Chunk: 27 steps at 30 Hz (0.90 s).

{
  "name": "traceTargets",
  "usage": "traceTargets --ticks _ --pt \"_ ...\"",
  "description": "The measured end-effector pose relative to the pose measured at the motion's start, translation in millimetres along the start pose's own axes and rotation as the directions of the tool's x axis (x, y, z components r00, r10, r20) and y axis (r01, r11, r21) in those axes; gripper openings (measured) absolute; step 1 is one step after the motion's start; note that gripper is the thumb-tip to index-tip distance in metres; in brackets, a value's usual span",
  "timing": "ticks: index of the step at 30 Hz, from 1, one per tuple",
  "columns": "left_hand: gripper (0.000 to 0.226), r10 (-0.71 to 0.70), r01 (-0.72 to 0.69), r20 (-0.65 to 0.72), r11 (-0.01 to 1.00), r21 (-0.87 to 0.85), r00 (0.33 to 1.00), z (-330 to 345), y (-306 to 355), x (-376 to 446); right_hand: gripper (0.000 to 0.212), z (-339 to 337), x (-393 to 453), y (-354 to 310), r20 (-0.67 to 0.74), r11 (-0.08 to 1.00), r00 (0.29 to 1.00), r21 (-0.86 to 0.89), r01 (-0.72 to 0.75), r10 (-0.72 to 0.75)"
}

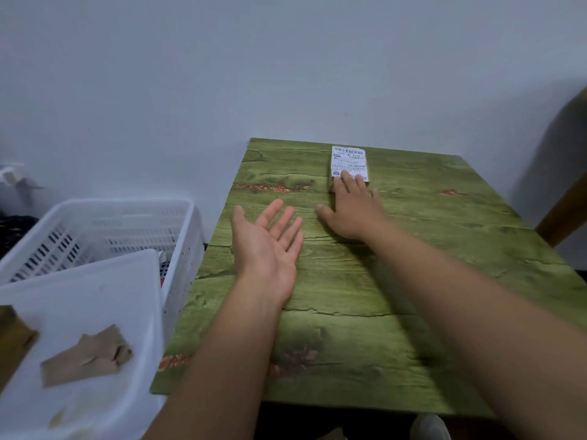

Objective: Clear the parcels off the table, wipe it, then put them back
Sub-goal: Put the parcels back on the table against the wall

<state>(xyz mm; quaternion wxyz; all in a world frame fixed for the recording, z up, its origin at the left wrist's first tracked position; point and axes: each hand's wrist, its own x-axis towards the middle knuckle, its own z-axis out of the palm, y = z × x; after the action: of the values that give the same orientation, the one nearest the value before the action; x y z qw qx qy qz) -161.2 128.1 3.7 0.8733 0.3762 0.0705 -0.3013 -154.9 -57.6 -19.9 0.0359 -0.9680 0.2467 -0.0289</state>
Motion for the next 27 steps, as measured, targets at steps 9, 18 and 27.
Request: traceTargets --ticks 9,18,27 --pt "0.068 -0.056 0.061 0.042 0.991 -0.121 0.998 -7 5 5 0.075 -4 68 21 0.001 0.997 1.0 0.074 0.003 -0.003" --pt "0.063 -0.085 0.09 0.062 0.993 -0.075 0.994 -10 3 6 0.067 -1 90 28 -0.03 0.991 0.999 0.136 -0.012 0.017" --pt "0.061 -0.077 0.096 0.184 0.991 -0.098 0.98 -7 -2 -9 0.062 6 13 -1 -0.05 0.981 0.992 0.147 0.123 -0.117"
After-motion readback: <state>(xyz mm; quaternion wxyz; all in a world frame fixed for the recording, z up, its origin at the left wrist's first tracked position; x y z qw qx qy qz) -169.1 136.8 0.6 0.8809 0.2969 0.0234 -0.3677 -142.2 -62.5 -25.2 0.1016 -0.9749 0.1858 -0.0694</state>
